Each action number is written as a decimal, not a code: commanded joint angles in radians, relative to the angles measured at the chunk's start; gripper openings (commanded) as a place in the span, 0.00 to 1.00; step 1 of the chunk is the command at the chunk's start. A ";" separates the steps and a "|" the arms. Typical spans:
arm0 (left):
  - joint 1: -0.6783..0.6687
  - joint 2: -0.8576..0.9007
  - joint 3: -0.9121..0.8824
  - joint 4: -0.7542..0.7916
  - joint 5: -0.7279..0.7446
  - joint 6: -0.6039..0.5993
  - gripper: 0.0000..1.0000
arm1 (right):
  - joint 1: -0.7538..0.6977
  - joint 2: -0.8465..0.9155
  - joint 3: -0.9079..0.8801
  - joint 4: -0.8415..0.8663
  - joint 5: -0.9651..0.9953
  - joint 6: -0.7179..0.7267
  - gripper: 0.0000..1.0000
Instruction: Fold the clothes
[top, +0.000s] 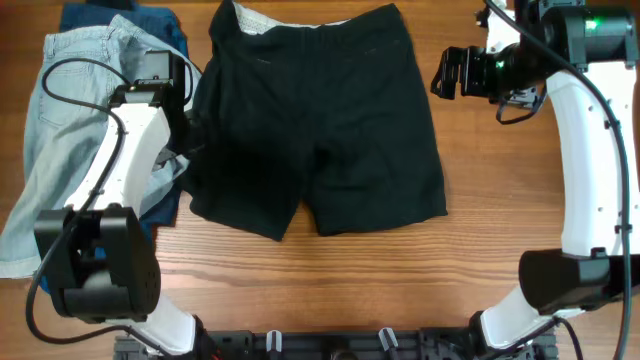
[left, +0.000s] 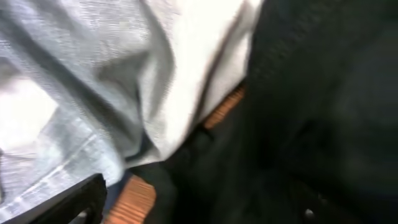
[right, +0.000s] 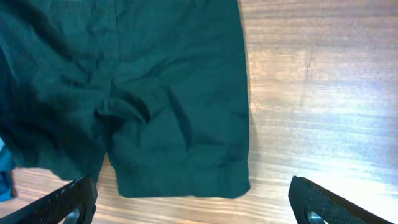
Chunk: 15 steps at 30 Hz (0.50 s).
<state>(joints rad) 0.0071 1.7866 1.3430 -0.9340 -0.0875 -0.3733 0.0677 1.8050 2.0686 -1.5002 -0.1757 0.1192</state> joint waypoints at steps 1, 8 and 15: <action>-0.013 -0.087 0.055 0.006 0.154 -0.003 0.93 | 0.003 0.052 -0.002 0.061 -0.005 -0.050 0.99; -0.091 -0.121 0.055 0.015 0.209 -0.006 0.94 | 0.003 0.236 -0.002 0.374 -0.012 -0.087 0.99; -0.100 -0.121 0.055 0.008 0.210 -0.001 0.94 | 0.003 0.508 -0.002 0.896 -0.162 -0.054 0.99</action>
<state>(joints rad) -0.0853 1.6752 1.3823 -0.9131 0.1066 -0.3733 0.0677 2.2196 2.0674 -0.7216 -0.2462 0.0429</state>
